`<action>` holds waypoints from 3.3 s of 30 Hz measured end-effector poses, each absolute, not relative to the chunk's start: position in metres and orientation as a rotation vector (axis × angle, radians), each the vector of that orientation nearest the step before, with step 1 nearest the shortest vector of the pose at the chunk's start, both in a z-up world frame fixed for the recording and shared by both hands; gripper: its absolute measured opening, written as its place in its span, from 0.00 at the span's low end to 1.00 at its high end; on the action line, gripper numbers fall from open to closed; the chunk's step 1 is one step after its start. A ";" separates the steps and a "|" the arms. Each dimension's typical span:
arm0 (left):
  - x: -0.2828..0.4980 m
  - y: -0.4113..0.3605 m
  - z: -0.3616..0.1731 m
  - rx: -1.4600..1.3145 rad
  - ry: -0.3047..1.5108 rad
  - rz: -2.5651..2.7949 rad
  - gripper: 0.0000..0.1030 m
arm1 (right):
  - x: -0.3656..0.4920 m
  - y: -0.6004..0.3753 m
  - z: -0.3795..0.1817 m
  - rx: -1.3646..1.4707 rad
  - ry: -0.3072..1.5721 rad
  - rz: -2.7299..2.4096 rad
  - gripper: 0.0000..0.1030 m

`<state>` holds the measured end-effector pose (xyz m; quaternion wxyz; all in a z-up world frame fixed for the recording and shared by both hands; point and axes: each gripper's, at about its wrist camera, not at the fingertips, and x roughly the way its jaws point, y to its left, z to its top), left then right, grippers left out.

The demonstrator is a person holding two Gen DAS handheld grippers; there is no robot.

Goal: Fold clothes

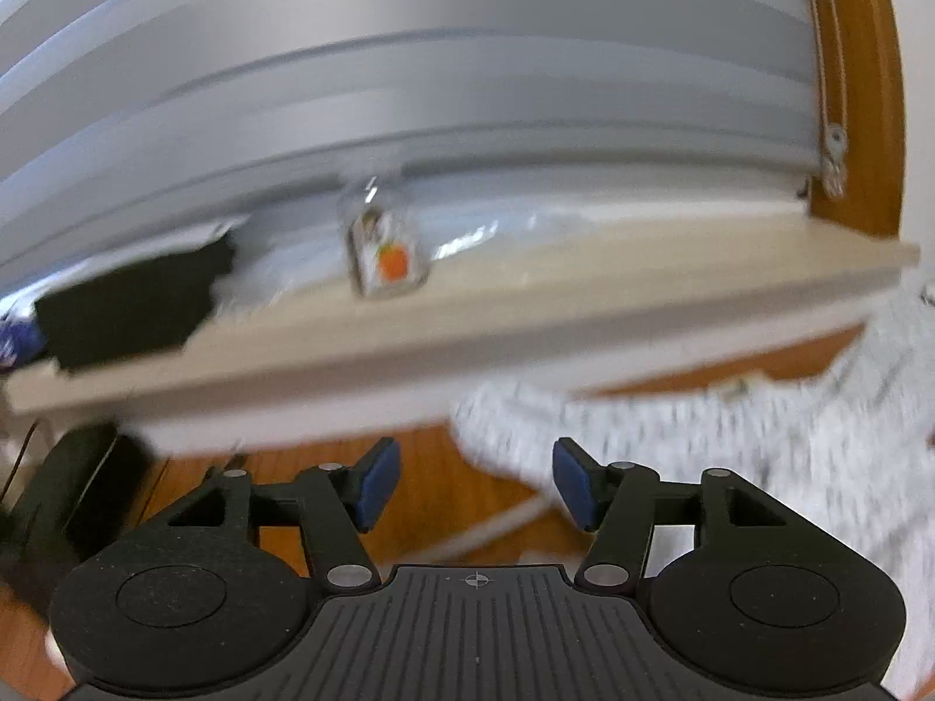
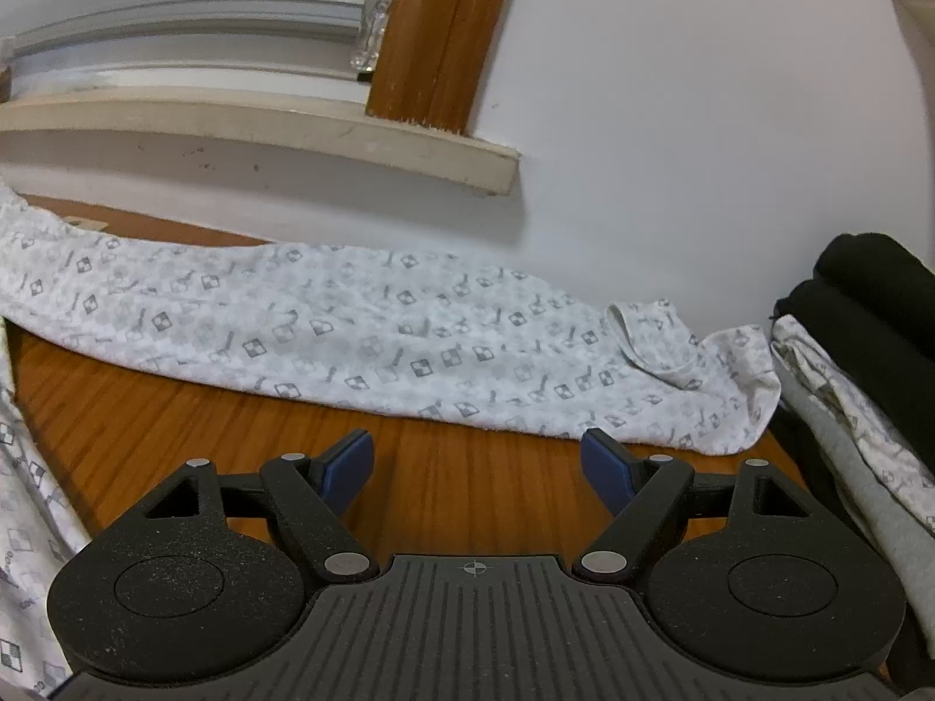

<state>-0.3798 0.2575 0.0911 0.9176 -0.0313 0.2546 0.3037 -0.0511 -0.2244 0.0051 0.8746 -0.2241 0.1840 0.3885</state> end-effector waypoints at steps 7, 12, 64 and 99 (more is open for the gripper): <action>-0.447 0.241 0.067 -0.149 0.565 0.618 0.62 | -0.051 -0.223 0.004 -0.480 0.388 0.812 0.76; -0.460 0.233 0.057 -0.183 0.572 0.591 0.62 | -0.051 -0.221 0.003 -0.494 0.392 0.808 0.76; -0.551 0.205 0.104 -0.113 0.744 0.462 0.15 | -0.056 -0.218 0.002 -0.520 0.373 0.809 0.77; -0.331 0.281 0.067 -0.314 0.730 0.391 0.55 | -0.056 -0.222 0.003 -0.509 0.350 0.815 0.78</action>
